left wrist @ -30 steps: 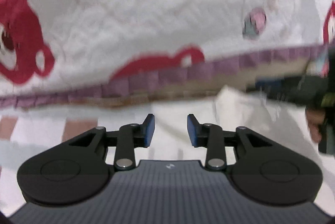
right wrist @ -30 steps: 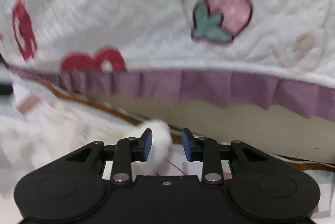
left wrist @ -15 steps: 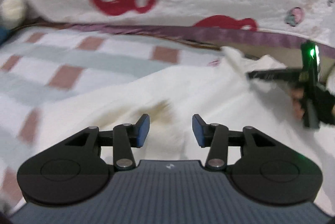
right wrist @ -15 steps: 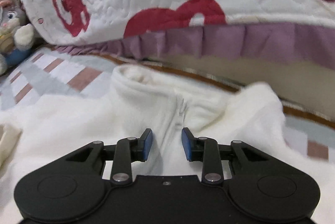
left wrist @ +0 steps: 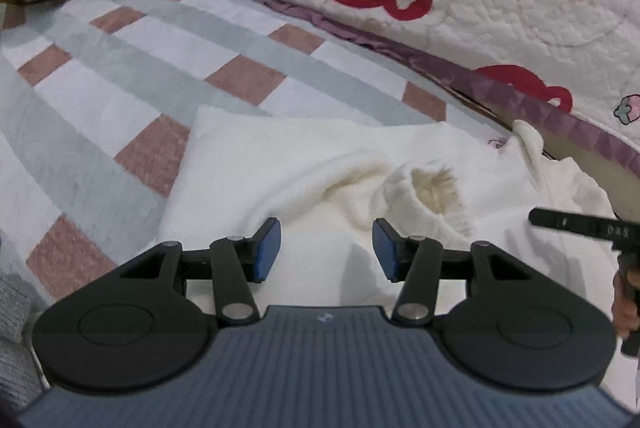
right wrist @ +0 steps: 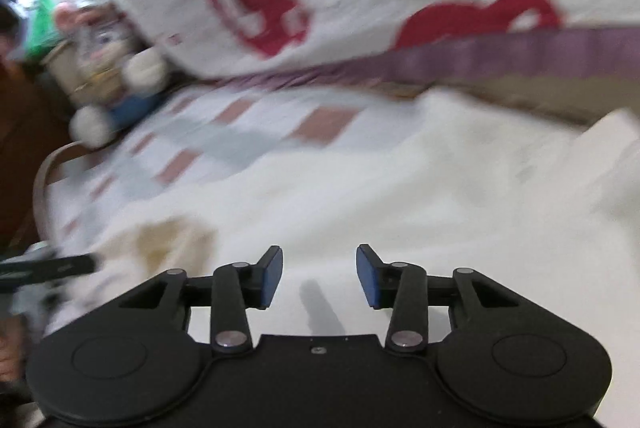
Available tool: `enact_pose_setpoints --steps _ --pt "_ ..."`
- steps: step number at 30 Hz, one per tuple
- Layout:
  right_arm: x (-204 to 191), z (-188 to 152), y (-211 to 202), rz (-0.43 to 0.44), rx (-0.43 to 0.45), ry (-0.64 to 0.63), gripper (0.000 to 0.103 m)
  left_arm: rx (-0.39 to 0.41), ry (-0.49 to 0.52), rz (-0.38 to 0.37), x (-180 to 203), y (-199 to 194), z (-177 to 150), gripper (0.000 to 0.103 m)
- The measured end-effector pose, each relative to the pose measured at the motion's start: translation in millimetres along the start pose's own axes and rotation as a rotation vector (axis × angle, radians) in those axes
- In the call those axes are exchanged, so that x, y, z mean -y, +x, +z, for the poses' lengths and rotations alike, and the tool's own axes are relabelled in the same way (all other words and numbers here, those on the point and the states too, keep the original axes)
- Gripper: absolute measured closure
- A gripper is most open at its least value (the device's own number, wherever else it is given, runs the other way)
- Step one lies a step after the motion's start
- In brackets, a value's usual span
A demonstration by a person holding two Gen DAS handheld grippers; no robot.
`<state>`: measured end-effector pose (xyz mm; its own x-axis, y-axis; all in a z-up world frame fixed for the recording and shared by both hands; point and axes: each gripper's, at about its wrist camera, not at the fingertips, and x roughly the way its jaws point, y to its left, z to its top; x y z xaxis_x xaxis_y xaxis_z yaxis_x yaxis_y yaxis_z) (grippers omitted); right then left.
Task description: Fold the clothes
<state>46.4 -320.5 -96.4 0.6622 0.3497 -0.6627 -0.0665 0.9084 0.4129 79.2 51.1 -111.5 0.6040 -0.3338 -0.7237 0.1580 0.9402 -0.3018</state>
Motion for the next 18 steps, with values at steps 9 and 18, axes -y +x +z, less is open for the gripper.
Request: enact_pose_setpoints --steps 9,18 --pt "-92.1 7.6 35.0 0.257 -0.053 -0.137 0.057 0.076 -0.112 -0.078 -21.4 -14.2 3.7 0.053" --pt "-131.7 -1.5 81.2 0.057 -0.148 -0.371 0.050 0.072 -0.163 -0.059 -31.2 -11.9 5.8 0.052"
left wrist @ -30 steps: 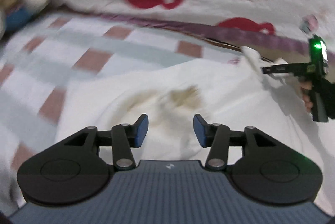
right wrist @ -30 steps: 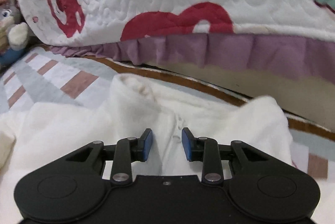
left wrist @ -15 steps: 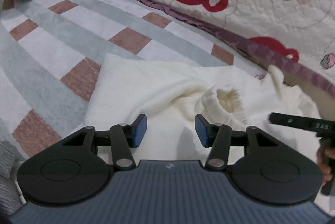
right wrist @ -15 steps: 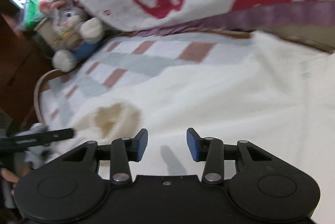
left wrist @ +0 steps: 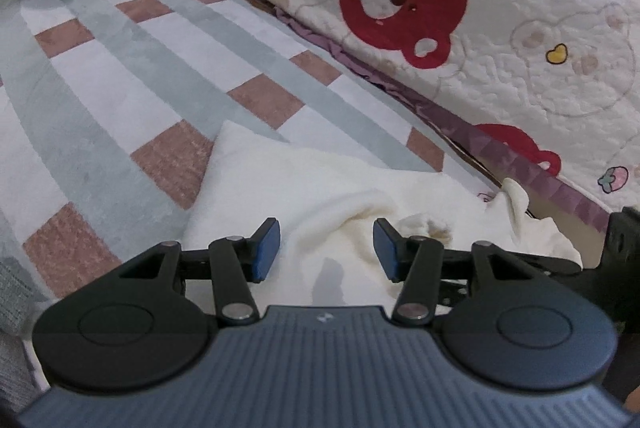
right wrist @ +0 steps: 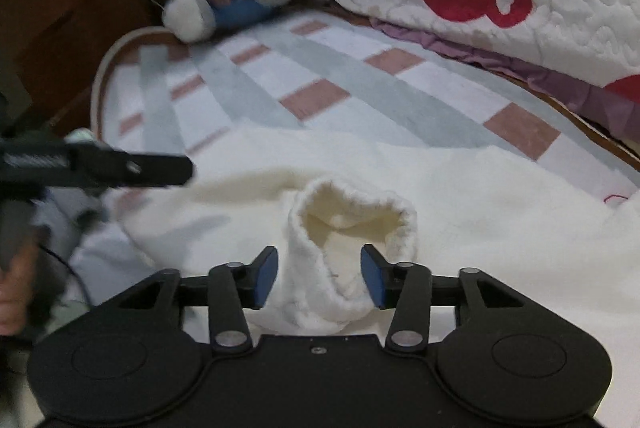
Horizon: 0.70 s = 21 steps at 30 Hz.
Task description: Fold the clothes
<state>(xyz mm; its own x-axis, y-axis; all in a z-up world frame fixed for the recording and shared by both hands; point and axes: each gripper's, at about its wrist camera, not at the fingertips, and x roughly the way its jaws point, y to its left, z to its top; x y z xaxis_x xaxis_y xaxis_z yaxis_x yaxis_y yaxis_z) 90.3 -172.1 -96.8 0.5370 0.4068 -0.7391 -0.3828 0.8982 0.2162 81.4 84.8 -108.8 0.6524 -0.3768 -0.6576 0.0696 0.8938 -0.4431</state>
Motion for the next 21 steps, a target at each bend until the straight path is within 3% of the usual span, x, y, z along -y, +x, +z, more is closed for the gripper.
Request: enact_pose_setpoints --steps 2,5,8,12,16,21 --pt "-7.5 -0.6 5.9 -0.028 0.004 -0.044 0.050 -0.005 -0.012 0.003 -3.2 1.3 0.4 0.052" --pt "-18.8 -3.9 9.0 0.002 0.016 -0.091 0.050 -0.011 -0.027 -0.002 -6.7 2.5 0.3 0.052" --pt "-19.0 -4.5 5.9 0.063 0.047 -0.068 0.093 0.023 -0.018 -0.029 -8.4 -3.9 4.4 0.052" --pt "-7.0 4.5 -26.1 0.086 0.178 0.070 0.093 0.169 -0.037 -0.008 -21.7 -34.1 25.1 0.052" --pt "2.3 14.8 -88.6 -0.008 0.329 0.068 0.093 0.093 -0.065 -0.046 -26.5 -30.5 24.0 0.054" --pt "19.8 3.0 -176.5 -0.232 0.477 0.029 0.093 0.025 0.170 -0.081 27.9 -23.1 6.1 0.052"
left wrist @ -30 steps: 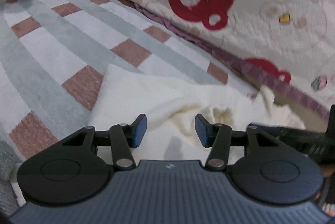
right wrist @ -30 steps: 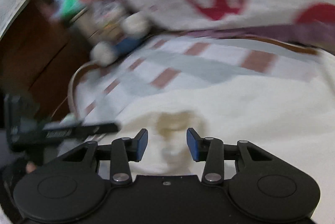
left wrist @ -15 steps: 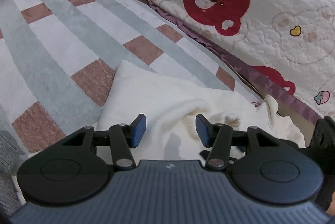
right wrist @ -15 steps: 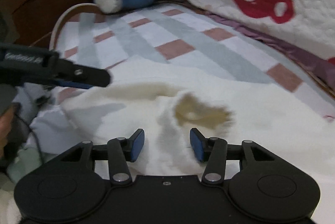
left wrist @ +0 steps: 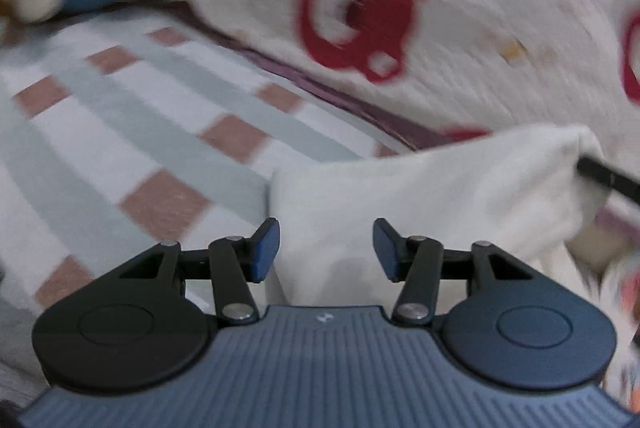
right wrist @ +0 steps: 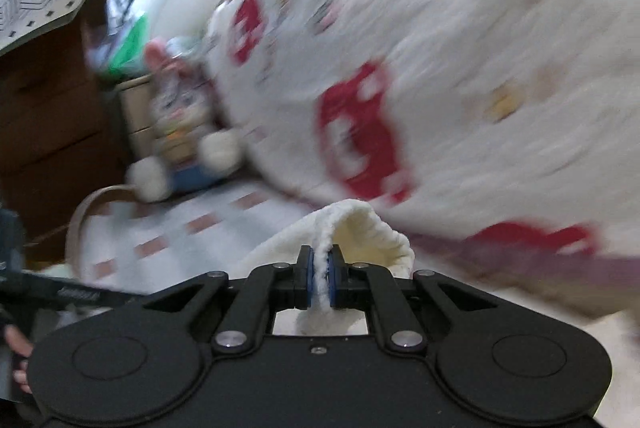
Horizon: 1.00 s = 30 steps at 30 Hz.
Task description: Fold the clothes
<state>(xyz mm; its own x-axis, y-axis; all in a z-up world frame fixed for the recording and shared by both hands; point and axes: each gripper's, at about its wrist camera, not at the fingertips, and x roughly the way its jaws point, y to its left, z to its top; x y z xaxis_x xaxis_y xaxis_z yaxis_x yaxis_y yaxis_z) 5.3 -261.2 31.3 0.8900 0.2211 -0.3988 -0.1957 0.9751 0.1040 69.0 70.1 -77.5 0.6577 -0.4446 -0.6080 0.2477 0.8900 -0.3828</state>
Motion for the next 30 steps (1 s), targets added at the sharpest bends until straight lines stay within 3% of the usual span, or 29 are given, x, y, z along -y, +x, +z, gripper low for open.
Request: enact_pose_setpoints --steps 2,8,12,14,20,25,27,30 --pt "19.3 -9.3 -19.0 -0.098 -0.049 -0.027 0.093 -0.077 0.066 -0.026 19.9 11.5 -11.4 0.052" --pt "90.0 -81.2 -49.8 -0.343 -0.253 0.146 0.093 -0.305 0.314 0.003 58.4 43.4 -46.9 0.048" --pt "125.4 -116.5 -58.9 -0.329 -0.303 0.334 0.093 -0.388 0.361 -0.006 62.0 47.6 -59.1 0.044" --pt "128.6 -123.3 -60.8 -0.330 -0.309 0.345 0.093 -0.418 0.373 -0.024 63.6 48.1 -61.5 0.042" --pt "124.3 -125.1 -56.8 -0.324 -0.325 0.292 0.092 -0.429 0.336 -0.090 66.6 49.1 -63.8 0.038" --pt "132.2 -129.6 -60.1 -0.251 -0.312 0.384 0.086 -0.351 0.338 -0.070 70.3 52.9 -65.0 0.037" --pt "139.5 -134.6 -61.9 -0.219 -0.295 0.461 0.070 -0.294 0.331 -0.068 70.7 52.8 -62.9 0.037" --pt "148.5 -140.7 -62.4 -0.184 -0.273 0.566 0.062 -0.195 0.288 -0.070 67.8 48.2 -56.1 0.037"
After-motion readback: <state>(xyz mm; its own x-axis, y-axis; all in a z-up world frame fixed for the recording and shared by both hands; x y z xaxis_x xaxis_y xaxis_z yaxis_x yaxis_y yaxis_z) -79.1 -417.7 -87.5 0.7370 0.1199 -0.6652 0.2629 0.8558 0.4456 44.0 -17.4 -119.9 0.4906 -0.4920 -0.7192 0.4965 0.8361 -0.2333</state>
